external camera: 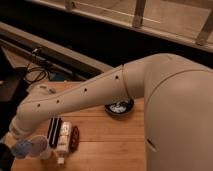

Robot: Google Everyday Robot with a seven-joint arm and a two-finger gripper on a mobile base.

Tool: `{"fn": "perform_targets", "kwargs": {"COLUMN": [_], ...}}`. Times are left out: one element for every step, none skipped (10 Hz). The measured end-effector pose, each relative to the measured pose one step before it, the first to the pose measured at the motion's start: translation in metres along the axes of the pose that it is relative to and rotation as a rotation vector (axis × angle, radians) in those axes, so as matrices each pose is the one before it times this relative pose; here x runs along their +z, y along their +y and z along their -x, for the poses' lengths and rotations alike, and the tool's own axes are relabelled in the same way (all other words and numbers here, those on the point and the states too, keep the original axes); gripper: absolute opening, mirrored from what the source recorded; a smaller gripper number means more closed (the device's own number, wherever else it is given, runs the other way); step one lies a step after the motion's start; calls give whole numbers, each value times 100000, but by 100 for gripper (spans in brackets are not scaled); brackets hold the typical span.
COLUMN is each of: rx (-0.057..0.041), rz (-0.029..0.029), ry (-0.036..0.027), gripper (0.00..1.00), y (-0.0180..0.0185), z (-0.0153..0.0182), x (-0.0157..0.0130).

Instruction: Place the white sponge in the ceramic cup

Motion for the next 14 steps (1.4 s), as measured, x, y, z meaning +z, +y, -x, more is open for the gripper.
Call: {"fn": "perform_targets", "kwargs": {"rx": [1404,1057,1246,209,22,372,246,-145,-262,-138,-178,38,124,-17], "rz": [1236,523,-170,-113,-24,-226,-323,-201,-505,-614,-653,-275,162,460], "ry": [-495,-464,-548,-239,-69,-202,-260,-382,-430,-403,-1076,-438,8,455], "gripper": [11,11,11,11,11,12,21,29,40,49,62,70,78,80], "y": [-300,-317,-588,-585,-393,-535,-619,-331,-479,-457,-451,-296,-98,12], "z": [-692,-405,-301,-132,-121,-129,-135,3,32,38,22,15,-117,-296], "x": [794,269,-138,-111,-72,-135,-48,69,67,0,11,4,220,469]}}
